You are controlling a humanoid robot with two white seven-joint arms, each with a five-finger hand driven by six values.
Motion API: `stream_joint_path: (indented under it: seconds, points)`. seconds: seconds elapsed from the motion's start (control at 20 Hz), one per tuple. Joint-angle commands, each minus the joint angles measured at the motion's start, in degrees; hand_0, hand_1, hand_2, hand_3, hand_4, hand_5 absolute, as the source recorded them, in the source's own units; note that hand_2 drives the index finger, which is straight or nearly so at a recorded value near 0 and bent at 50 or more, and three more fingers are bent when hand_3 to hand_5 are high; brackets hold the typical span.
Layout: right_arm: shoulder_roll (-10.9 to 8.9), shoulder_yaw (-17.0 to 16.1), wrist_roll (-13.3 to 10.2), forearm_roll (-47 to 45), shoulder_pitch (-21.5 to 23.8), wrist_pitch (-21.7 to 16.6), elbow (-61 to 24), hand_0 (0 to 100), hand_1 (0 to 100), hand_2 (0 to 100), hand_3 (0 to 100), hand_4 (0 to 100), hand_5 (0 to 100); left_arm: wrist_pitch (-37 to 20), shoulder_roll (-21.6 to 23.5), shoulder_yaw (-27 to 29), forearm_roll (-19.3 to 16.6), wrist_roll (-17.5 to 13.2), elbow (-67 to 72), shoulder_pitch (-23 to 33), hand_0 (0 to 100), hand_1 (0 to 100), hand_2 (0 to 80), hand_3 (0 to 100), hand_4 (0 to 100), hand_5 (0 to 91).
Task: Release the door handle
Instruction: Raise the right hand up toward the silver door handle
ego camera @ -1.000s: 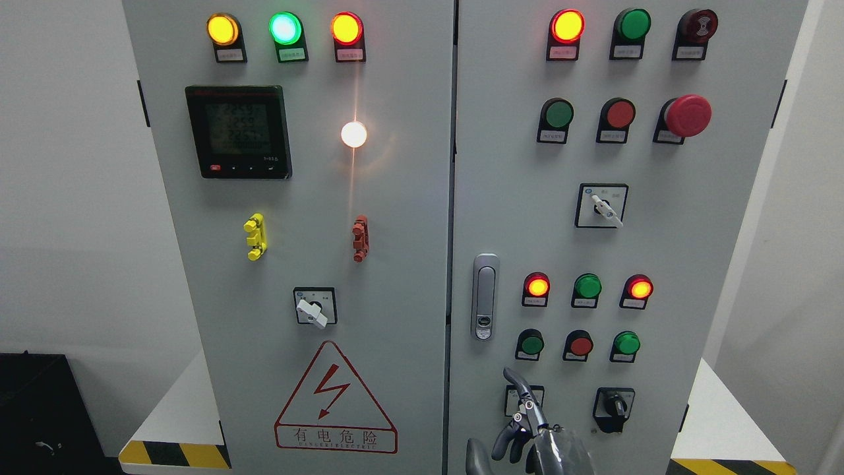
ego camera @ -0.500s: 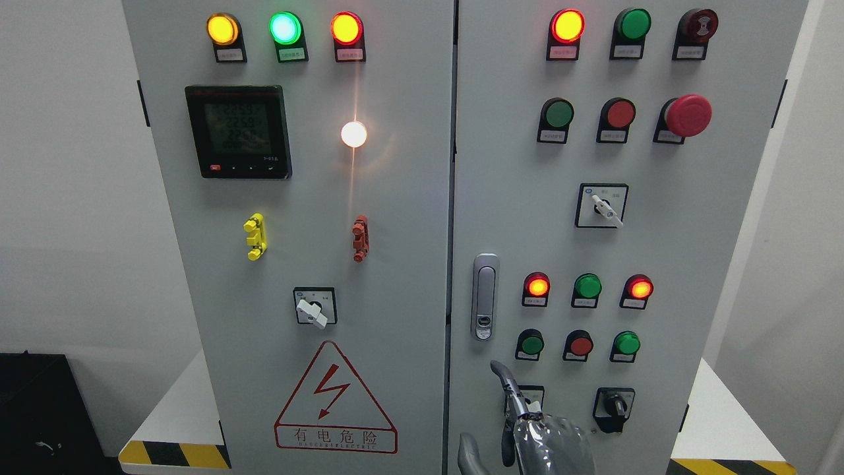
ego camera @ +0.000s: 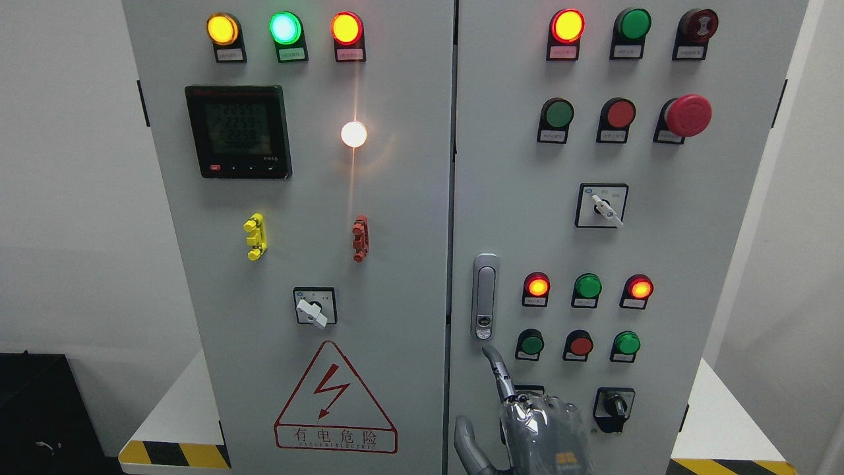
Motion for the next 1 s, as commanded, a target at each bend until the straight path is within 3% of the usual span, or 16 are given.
stream_joint_path:
  seconds: [0.0, 0.7, 0.95]
  points:
    - [-0.06, -0.2, -0.2, 4.5, -3.2, 0.1, 4.9, 58, 35, 0, 95, 93, 94, 0.0, 0.0, 0.0, 0.0, 0.0, 0.0, 1.0, 12, 56, 0.0, 0, 0, 0.0]
    - [0.11, -0.6, 0.2, 9.0, -5.7, 0.3, 6.6, 55, 32, 0, 99, 96, 98, 0.0, 0.0, 0.0, 0.0, 0.0, 0.0, 1.0, 12, 56, 0.0, 0, 0, 0.0]
    - [-0.06, -0.5, 0.5, 9.2, -6.2, 2.2, 6.8, 55, 32, 1, 99, 96, 98, 0.0, 0.0, 0.0, 0.0, 0.0, 0.0, 1.0, 12, 56, 0.0, 0, 0, 0.0]
